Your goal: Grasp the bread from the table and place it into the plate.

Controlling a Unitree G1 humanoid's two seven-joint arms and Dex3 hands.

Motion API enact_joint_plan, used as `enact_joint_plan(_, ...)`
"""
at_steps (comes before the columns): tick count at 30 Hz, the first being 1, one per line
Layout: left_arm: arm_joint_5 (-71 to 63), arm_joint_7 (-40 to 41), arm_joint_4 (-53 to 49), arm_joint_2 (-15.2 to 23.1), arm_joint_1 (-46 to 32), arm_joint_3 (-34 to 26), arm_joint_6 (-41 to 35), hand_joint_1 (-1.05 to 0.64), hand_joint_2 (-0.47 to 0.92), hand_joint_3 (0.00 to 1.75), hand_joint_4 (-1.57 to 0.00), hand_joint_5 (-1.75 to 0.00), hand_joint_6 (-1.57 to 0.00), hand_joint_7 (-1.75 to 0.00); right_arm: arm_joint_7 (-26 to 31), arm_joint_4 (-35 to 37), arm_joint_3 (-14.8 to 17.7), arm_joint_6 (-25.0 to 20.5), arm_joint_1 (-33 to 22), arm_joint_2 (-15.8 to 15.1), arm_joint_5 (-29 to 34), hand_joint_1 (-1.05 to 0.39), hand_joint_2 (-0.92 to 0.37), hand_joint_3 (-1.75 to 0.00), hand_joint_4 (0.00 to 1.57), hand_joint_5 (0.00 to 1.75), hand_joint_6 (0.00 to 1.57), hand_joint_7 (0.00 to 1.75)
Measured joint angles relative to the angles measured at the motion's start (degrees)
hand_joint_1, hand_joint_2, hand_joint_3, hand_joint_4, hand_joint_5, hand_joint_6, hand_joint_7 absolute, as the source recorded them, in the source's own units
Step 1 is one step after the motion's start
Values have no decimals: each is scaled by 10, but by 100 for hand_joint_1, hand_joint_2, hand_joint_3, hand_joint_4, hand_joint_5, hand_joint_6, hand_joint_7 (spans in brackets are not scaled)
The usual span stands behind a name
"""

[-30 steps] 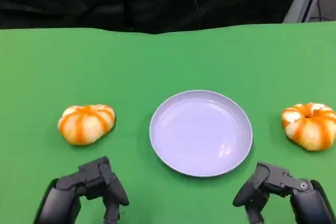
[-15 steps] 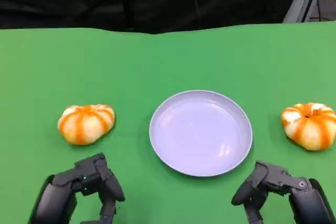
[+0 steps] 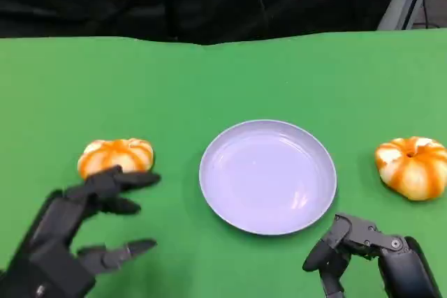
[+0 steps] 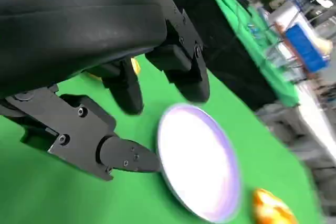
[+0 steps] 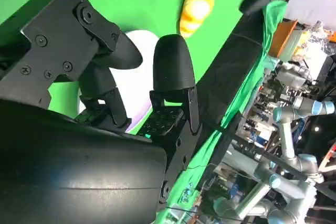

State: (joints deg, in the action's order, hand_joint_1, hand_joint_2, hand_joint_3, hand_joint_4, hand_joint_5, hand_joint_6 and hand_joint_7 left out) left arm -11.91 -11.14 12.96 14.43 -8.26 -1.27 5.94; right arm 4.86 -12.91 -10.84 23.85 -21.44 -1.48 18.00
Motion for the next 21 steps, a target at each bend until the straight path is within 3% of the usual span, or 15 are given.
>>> enact_joint_plan(9, -203, 9, -37, 86, 100, 55, -59, -58, 92, 5, -24, -31, -26, 0, 3, 4, -3, 1, 7, 2, 0, 3, -28, -136, 84, 158, 86, 129)
enact_joint_plan(21, -353, 24, -211, 81, 267, 161, -152, -57, 92, 2, -26, -31, -27, -1, 4, 8, -4, 9, 9, 1, -2, 2, -30, -133, 85, 158, 85, 128)
